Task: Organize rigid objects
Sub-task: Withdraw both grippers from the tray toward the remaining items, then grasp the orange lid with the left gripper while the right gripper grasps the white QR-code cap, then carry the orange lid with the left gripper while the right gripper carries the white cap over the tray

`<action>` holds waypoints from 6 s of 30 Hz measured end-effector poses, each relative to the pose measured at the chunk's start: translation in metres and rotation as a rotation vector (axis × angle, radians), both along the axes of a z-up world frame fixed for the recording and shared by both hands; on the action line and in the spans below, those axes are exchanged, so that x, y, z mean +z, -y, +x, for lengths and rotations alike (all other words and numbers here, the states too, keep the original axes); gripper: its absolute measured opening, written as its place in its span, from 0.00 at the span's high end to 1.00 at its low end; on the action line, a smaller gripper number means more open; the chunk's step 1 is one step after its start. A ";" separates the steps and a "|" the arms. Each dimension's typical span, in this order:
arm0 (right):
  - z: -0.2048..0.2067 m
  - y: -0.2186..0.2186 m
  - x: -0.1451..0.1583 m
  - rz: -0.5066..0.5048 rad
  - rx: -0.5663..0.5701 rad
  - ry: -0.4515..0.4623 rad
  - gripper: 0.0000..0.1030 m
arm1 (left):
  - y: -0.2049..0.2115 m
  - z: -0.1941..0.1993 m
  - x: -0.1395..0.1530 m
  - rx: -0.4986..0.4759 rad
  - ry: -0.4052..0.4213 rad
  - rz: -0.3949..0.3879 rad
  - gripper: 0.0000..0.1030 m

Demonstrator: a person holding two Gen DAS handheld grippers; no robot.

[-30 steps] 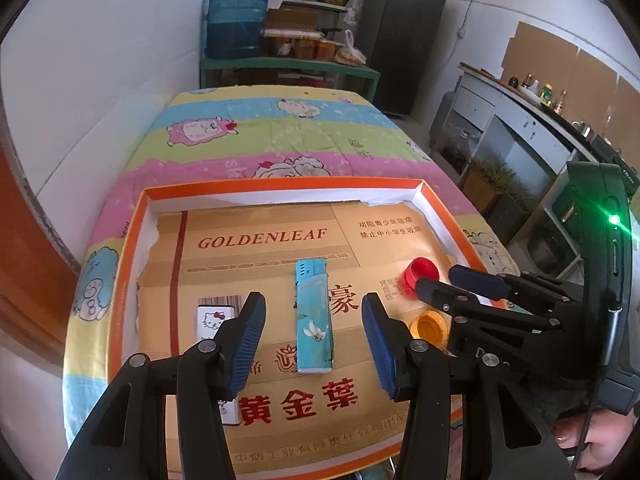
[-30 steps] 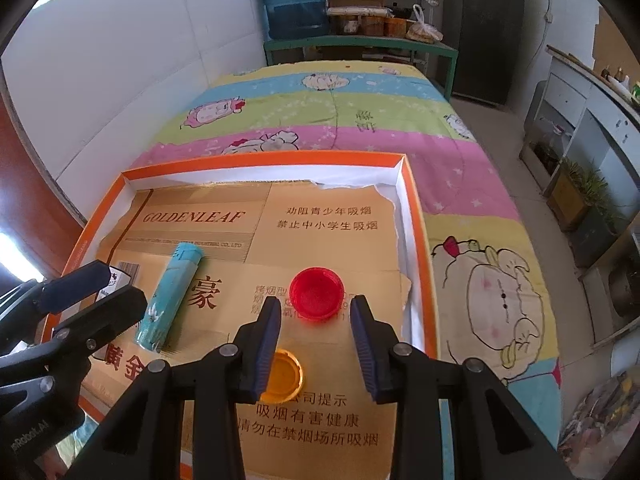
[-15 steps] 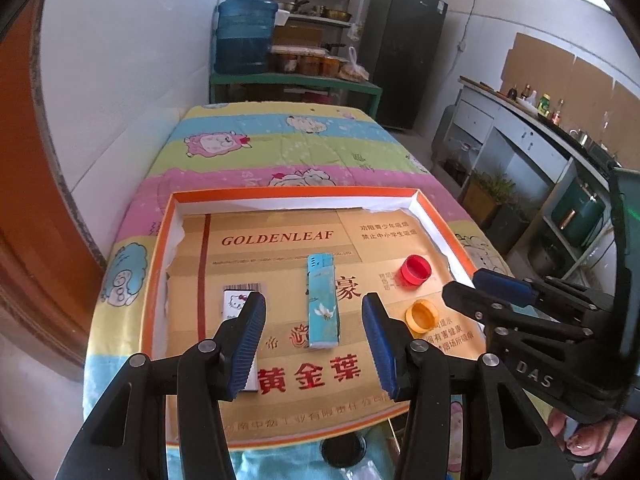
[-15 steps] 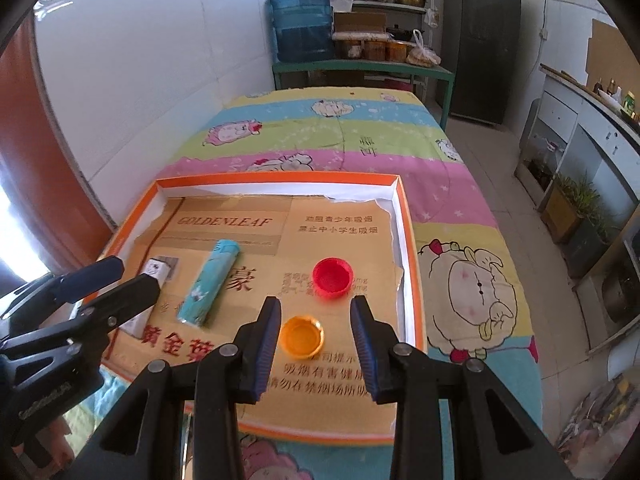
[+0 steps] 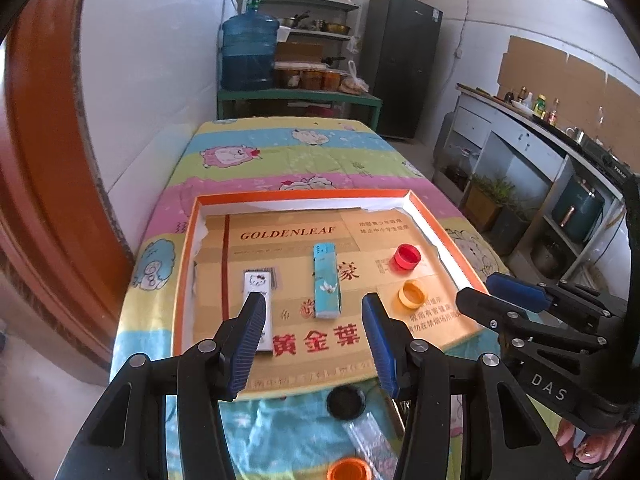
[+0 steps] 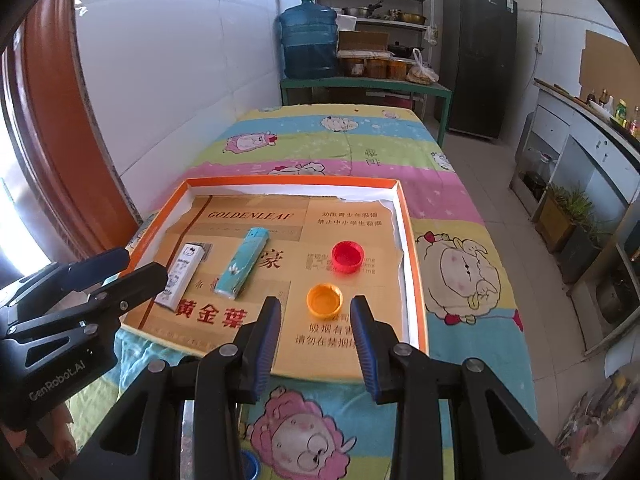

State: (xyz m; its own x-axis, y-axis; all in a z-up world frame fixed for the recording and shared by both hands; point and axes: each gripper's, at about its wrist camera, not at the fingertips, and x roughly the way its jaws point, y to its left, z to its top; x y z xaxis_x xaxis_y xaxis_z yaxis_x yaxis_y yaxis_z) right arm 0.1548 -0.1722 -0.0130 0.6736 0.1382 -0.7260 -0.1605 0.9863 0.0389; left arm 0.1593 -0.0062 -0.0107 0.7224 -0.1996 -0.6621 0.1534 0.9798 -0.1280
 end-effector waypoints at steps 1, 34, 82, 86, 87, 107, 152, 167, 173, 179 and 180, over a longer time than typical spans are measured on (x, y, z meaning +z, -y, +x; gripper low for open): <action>-0.004 0.000 0.001 -0.002 -0.004 0.004 0.65 | -0.001 -0.003 0.001 0.004 -0.001 0.000 0.50; -0.099 -0.011 -0.011 -0.004 0.017 0.039 0.65 | -0.027 -0.099 -0.002 0.017 0.046 -0.025 0.50; -0.117 -0.042 -0.076 -0.002 0.114 -0.084 0.71 | 0.002 -0.091 -0.082 -0.197 -0.151 0.038 0.50; -0.118 -0.036 -0.075 0.013 0.103 -0.087 0.71 | 0.011 -0.089 -0.084 -0.219 -0.153 0.072 0.50; -0.118 -0.035 -0.075 0.016 0.100 -0.088 0.71 | 0.012 -0.087 -0.084 -0.220 -0.152 0.077 0.50; -0.119 -0.025 -0.068 0.034 0.082 -0.076 0.71 | 0.004 -0.085 -0.077 -0.173 -0.129 0.020 0.71; -0.048 -0.035 0.005 0.013 0.126 0.098 0.71 | -0.006 -0.039 0.022 -0.066 0.084 0.015 0.70; -0.007 -0.030 0.015 0.008 0.124 0.118 0.71 | -0.002 0.004 0.040 -0.060 0.109 0.040 0.70; 0.017 -0.027 0.014 0.017 0.130 0.099 0.71 | -0.003 0.030 0.039 -0.041 0.096 0.044 0.70; 0.043 -0.022 0.009 0.024 0.138 0.068 0.71 | -0.005 0.058 0.031 -0.023 0.054 0.039 0.70; 0.047 -0.022 0.008 0.024 0.139 0.062 0.71 | -0.005 0.062 0.029 -0.020 0.048 0.038 0.70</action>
State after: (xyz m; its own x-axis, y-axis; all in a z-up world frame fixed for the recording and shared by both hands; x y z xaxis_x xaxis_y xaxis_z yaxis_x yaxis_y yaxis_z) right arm 0.2014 -0.1503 -0.0047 0.6903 0.2505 -0.6787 -0.2987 0.9531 0.0480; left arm 0.2209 -0.0009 0.0185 0.7496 -0.1899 -0.6341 0.1786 0.9805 -0.0825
